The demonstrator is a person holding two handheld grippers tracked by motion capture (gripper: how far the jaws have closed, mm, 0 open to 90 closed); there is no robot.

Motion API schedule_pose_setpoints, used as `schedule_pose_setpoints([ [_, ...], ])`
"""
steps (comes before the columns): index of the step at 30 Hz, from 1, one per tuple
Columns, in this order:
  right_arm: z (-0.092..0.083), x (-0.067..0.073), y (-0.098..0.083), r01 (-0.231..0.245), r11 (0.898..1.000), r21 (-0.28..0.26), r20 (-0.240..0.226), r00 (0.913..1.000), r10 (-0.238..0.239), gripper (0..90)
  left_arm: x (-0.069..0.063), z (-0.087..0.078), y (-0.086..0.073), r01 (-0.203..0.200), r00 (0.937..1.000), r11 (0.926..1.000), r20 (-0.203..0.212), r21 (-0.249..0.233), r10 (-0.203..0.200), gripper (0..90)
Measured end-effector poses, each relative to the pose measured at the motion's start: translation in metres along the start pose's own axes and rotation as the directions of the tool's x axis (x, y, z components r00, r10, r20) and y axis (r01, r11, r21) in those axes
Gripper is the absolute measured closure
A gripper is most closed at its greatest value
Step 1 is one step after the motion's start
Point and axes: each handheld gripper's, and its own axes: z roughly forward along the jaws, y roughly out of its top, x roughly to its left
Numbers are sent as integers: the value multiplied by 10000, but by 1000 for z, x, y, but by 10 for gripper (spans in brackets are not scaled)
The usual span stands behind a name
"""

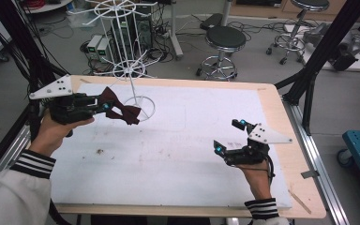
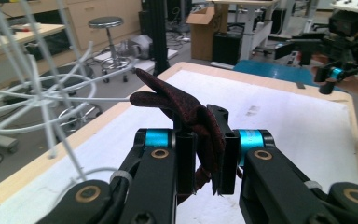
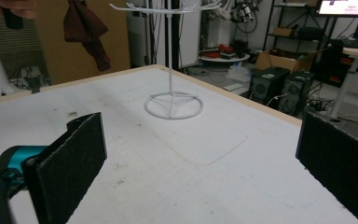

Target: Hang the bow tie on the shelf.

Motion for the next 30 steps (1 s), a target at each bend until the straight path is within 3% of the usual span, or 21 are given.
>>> schedule_pose_setpoints([
  [5,-10,-4,-14,-346,9992,-206,274,9990,352,9,9,-7,4,40,9995,10000,-307,76,-37,819],
  [13,-18,-2,-30,-287,9987,-423,814,9962,320,9,24,-10,11,-6,9977,9996,-679,277,25,819],
  [25,-18,1,-43,-272,9975,-654,936,9951,333,9,45,-10,18,76,9948,9986,-1019,524,-22,819],
  [30,-16,4,-44,-121,9959,-896,956,9952,207,9,51,-4,24,-37,9954,9978,-957,667,101,820],
])
